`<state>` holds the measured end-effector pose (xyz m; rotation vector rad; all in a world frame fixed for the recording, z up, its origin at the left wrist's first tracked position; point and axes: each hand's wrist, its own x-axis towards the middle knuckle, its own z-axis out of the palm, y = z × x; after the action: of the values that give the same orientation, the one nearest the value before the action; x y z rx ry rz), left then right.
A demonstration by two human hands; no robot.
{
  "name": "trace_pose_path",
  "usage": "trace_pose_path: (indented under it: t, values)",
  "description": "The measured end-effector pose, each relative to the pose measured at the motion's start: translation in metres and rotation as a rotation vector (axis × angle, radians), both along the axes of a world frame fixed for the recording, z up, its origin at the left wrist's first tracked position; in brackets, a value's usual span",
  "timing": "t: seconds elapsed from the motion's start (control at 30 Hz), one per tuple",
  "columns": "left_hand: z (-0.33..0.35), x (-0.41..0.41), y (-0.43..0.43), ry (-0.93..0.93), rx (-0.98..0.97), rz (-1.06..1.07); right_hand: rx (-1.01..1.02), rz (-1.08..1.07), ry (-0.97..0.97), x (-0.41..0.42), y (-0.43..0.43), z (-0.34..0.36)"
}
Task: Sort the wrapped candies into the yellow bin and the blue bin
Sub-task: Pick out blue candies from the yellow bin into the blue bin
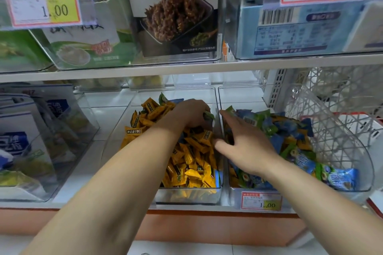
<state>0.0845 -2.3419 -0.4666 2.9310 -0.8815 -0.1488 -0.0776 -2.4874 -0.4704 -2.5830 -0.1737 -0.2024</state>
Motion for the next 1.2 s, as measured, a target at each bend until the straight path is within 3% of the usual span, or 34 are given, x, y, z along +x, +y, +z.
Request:
trace_pose_path:
  t: [0.3,0.4,0.47,0.6,0.67,0.8,0.9,1.07,1.2]
  values:
    - [0.035,-0.035,0.032,-0.010,-0.660,0.178,0.007,-0.010,0.036,-0.003,0.003,0.006]
    - [0.051,-0.066,0.039,0.069,-0.865,0.248,0.020,-0.037,-0.104,-0.008,0.007,0.014]
    - [0.055,-0.090,0.039,0.176,-0.949,0.309,0.184,-0.048,-0.150,-0.012,0.014,0.022]
    - [0.054,-0.133,0.030,0.392,-1.196,0.286,0.717,-0.047,-0.064,-0.018,0.029,0.033]
    - [0.054,-0.147,0.025,0.345,-1.183,0.255,0.837,-0.114,-0.019,-0.021,0.028,0.037]
    - [0.050,-0.164,0.017,-0.019,-0.904,0.286,1.105,-0.228,0.236,-0.031,0.025,0.050]
    - [0.043,-0.182,0.009,-0.065,-0.920,0.271,1.243,-0.216,0.348,-0.040,0.024,0.055]
    - [0.036,-0.196,0.022,0.127,-0.921,0.029,1.148,-0.195,0.257,-0.042,0.007,0.051]
    - [0.031,-0.171,0.061,0.029,-0.696,0.200,0.314,-0.181,-0.167,-0.036,-0.029,0.029]
